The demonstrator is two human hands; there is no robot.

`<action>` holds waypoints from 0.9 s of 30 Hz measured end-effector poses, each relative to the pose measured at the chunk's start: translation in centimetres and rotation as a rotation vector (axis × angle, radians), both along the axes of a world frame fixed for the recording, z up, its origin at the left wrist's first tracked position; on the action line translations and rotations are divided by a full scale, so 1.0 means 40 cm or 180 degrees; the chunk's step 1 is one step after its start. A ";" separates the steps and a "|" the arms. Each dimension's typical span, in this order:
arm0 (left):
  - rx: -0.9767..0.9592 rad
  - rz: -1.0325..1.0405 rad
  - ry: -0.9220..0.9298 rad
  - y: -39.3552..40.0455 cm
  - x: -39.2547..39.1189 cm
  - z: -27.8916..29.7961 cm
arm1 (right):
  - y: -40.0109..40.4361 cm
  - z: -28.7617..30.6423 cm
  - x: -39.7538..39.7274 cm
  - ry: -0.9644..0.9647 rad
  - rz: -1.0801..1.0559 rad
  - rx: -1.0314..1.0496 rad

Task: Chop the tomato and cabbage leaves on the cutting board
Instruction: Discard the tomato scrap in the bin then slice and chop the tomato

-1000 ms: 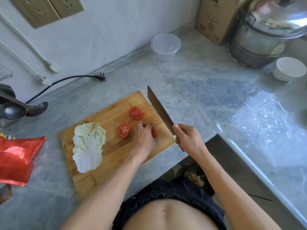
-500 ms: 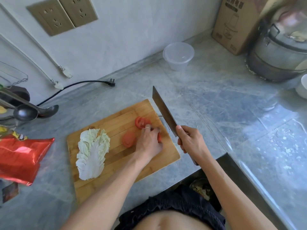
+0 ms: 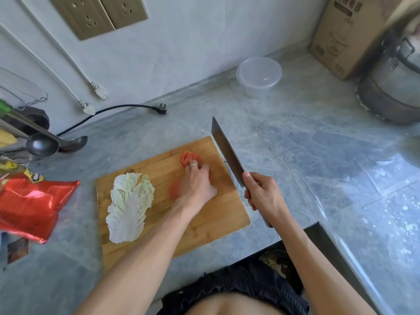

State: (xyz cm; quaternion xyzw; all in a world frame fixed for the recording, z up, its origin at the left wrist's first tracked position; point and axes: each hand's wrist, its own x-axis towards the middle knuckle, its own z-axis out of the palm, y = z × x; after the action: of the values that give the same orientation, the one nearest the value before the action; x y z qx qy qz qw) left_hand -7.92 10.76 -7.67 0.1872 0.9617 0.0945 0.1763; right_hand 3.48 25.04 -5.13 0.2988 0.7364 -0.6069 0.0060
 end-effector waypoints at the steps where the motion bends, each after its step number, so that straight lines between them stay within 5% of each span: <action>1: 0.0006 -0.0004 -0.0022 0.002 -0.010 0.004 | 0.000 0.000 -0.001 0.0003 0.0013 -0.0004; 5: 0.0216 0.0050 0.0186 -0.005 -0.038 0.019 | 0.002 -0.004 -0.010 0.0009 0.0024 0.0004; 8: 0.0646 0.0703 0.0536 -0.022 -0.091 0.038 | 0.005 -0.006 -0.015 0.0017 0.0009 -0.0018; 11: 0.0224 0.1109 0.0265 -0.028 -0.165 0.043 | 0.003 -0.006 -0.016 0.0006 -0.0008 -0.0004; 15: -0.0034 0.1099 -0.0232 0.003 -0.199 0.036 | -0.006 -0.002 -0.018 -0.0013 -0.0008 0.0054; 27: 0.0378 0.1113 -0.0097 -0.057 -0.206 0.020 | -0.027 -0.011 -0.018 -0.0030 0.0152 0.0188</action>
State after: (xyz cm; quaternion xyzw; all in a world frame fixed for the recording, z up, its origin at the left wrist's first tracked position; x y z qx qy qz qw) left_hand -16.16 8.46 -6.87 0.0258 0.9696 0.1832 0.1603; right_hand 2.75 23.94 -5.57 0.2839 0.7609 -0.5833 0.0152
